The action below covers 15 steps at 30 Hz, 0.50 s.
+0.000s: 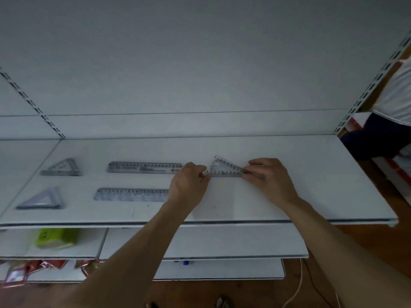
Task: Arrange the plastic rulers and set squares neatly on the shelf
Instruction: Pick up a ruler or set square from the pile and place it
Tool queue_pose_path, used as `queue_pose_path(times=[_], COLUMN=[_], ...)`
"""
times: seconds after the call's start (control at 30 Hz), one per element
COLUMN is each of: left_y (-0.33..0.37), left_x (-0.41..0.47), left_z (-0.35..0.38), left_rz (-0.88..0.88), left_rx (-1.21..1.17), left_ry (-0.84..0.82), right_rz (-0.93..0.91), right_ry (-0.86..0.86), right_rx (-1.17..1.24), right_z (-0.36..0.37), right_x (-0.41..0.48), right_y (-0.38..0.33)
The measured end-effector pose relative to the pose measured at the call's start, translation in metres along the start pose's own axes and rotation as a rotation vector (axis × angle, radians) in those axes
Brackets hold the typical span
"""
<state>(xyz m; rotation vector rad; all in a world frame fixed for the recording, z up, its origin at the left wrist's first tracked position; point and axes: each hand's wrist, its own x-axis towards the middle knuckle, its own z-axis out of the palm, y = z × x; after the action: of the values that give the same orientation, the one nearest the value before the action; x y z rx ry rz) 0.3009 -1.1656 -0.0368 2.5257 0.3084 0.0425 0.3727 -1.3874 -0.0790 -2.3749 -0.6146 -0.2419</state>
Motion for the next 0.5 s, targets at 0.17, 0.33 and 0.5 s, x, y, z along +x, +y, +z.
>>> queue_pose_path(times=[0.17,0.33,0.5], left_y=[-0.0027,-0.0048,-0.0079], left_x=[0.0042,0.0066,0.0085], left_z=[0.0019,0.0028,0.0040], left_rz=[-0.004,0.004,-0.003], left_rx=[0.017,0.014,-0.027], left_ry=[-0.009,-0.013,-0.003], right_rz=[0.051,0.078,0.098], right_ry=[-0.010,-0.013,-0.009], right_rx=[0.008,-0.005,0.012], right_z=[0.0015,0.0007,0.0006], right_x=[0.0008,0.0013,0.0017], right_y=[-0.0004,-0.0020,-0.0026])
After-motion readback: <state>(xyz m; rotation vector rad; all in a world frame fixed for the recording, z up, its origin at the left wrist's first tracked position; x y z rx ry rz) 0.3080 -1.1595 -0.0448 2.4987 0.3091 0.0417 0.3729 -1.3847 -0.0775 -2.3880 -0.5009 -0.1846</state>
